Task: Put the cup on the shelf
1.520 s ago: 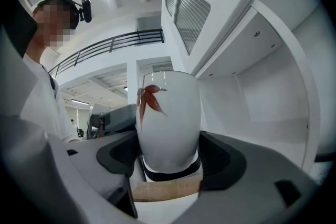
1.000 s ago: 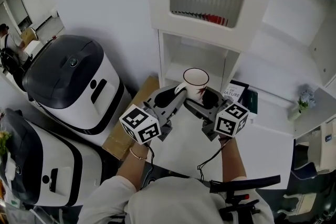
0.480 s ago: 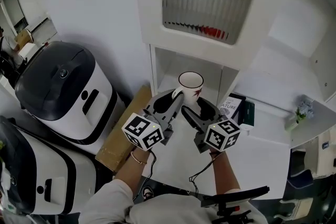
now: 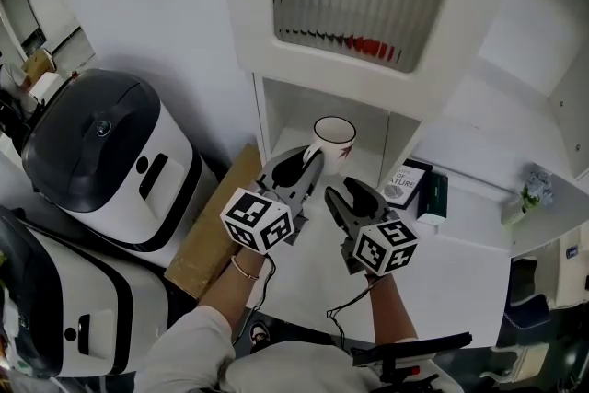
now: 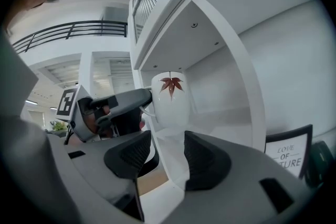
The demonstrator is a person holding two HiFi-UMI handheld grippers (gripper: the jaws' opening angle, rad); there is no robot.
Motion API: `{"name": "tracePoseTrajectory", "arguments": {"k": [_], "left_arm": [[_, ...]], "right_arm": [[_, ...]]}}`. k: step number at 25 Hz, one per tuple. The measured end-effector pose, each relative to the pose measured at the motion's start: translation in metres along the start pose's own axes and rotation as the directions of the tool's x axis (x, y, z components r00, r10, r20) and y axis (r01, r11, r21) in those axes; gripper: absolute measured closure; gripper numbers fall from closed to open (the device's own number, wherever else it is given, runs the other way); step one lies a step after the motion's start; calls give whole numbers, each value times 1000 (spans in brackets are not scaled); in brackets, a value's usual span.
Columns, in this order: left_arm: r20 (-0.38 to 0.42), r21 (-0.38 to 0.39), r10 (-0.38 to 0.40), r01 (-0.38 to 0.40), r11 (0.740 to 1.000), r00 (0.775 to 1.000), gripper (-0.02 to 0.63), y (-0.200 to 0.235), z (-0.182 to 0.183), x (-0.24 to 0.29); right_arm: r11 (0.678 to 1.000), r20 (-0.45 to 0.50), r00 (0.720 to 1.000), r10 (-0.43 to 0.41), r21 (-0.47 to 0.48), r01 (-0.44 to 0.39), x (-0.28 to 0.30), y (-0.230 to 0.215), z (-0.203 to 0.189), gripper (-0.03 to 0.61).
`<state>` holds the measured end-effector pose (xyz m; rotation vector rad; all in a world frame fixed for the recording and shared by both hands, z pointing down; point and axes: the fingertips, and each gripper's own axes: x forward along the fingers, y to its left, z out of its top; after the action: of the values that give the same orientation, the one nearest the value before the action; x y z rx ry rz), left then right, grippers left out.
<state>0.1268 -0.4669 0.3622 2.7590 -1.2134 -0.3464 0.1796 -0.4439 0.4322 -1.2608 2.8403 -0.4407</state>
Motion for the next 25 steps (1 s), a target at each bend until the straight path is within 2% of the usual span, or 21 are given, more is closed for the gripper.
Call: {"name": "tracePoseTrajectory", "arguments": {"k": [6, 10, 13, 19, 25], "left_arm": [[-10, -11, 22, -22, 1000, 1000, 554, 6, -8, 10], [-16, -4, 40, -40, 999, 999, 554, 14, -10, 22], [-18, 10, 45, -45, 999, 999, 554, 16, -8, 32], [-64, 52, 67, -64, 997, 996, 554, 21, -13, 59], [-141, 74, 46, -36, 997, 989, 554, 27, -22, 86]], "right_arm": [[998, -7, 999, -42, 43, 42, -9, -11, -19, 408], [993, -19, 995, -96, 62, 97, -15, -22, -35, 493], [989, -32, 991, -129, 62, 131, -16, -28, -44, 519], [989, -72, 988, -137, 53, 141, -15, -33, -63, 529], [987, -107, 986, -125, 93, 135, -18, -34, -88, 531]]}}
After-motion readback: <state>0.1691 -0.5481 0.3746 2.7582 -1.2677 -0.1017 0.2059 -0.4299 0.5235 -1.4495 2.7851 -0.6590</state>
